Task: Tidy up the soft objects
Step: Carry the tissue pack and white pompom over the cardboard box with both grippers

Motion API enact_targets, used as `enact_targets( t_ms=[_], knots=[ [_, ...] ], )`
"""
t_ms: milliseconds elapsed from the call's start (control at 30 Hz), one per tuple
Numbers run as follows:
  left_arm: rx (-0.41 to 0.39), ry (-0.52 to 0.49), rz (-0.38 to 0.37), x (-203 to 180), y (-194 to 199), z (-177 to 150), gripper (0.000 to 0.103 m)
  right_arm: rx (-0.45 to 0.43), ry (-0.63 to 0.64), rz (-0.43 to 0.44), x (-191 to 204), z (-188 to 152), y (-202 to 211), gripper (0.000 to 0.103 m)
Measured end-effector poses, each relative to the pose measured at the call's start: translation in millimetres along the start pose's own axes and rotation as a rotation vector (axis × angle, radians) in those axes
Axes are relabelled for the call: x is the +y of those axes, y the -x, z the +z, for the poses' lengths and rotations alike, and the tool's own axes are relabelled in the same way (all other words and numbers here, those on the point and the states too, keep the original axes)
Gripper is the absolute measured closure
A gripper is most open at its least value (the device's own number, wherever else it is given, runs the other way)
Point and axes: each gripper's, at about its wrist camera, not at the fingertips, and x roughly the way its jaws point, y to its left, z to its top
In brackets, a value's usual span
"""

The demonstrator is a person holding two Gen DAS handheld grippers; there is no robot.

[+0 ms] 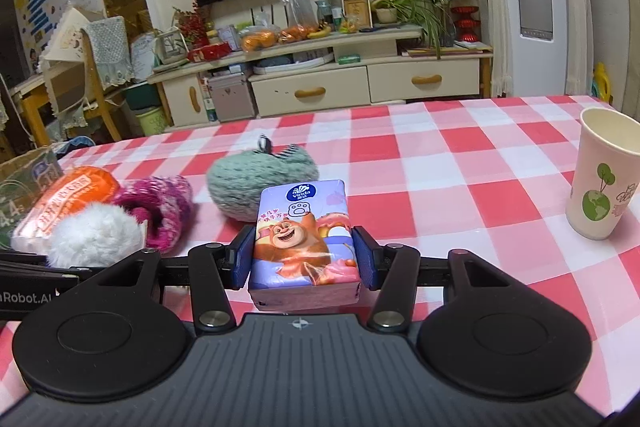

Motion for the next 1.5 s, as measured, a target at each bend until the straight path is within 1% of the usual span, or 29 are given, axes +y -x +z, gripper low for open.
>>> enact_targets(
  t_ms=[367, 933, 1500],
  knots=[
    [-0.055, 0.041, -0.048, 19.1, 32.7, 3.9, 0.058, -0.02, 0.004, 0.034, 24.3, -0.5, 14.3, 0.039],
    [-0.144, 0.097, -0.129, 47.5, 82.5, 14.0, 0.058, -0.013, 0.006, 0.098, 69.1, -5.8, 33.9, 0.039],
    [-0.227, 0.146, -0.161, 75.8, 115.1, 18.9, 0.057, -0.007, 0.049, 0.16, 109.3, -7.3, 54.9, 0.039]
  ],
)
